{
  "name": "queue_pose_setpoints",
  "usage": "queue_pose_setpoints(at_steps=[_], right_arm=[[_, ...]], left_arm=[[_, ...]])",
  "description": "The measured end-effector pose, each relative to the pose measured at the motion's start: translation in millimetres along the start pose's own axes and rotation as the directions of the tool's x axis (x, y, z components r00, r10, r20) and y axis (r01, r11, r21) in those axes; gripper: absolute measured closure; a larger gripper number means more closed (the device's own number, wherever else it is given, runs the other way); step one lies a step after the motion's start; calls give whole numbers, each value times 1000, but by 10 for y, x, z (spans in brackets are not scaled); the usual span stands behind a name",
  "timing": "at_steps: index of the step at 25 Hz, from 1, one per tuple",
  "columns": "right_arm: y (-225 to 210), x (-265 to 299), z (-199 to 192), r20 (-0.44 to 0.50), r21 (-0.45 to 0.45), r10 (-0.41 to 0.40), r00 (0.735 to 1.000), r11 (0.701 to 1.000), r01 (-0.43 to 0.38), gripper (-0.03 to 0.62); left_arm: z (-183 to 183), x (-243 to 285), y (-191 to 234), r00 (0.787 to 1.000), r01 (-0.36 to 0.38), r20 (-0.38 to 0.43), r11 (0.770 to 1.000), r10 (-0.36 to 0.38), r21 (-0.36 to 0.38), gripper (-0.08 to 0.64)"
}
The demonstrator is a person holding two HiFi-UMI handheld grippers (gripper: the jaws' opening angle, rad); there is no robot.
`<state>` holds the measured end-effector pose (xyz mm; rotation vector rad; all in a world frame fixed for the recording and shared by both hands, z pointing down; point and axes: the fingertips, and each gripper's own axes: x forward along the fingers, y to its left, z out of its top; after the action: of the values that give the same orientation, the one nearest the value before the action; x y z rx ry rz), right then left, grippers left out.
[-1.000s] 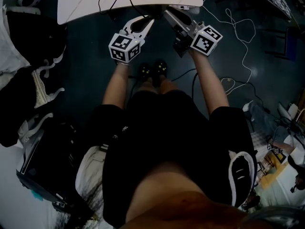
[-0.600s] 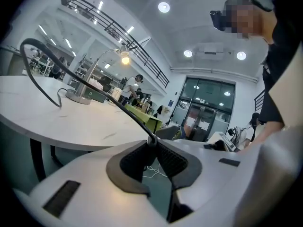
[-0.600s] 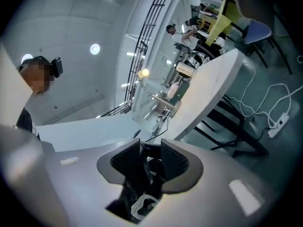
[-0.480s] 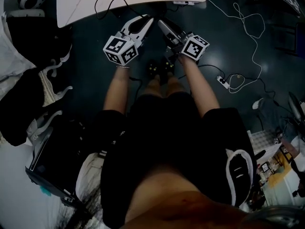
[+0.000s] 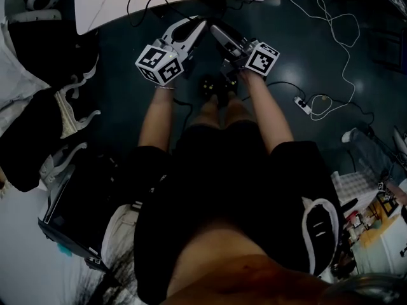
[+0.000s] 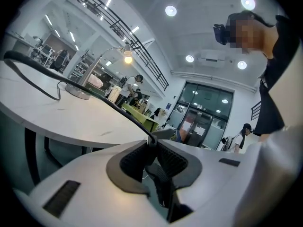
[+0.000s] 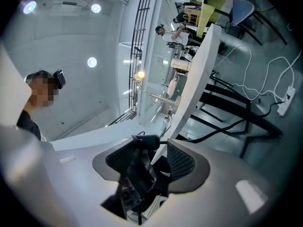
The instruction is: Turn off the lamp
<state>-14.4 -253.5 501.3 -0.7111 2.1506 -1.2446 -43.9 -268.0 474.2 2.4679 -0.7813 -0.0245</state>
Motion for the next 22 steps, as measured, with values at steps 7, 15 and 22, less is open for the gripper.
queue_pose_setpoints(at_steps=[7,15,22], right_arm=[[-49,2,-38,79,131,27,996,991,-37,367],[-9,29,-9,155,197,78,985,974,-108,376],[52,40,12,170,213,131,977,963,-166,453]], left_arm=[[-17,-10,-30,999,26,31,998,-24,-57,494],[9,-29,-84,997,55,58,992,-49,-110,494],[2,-32,-94,996,78,44,992,-74,-101,494]])
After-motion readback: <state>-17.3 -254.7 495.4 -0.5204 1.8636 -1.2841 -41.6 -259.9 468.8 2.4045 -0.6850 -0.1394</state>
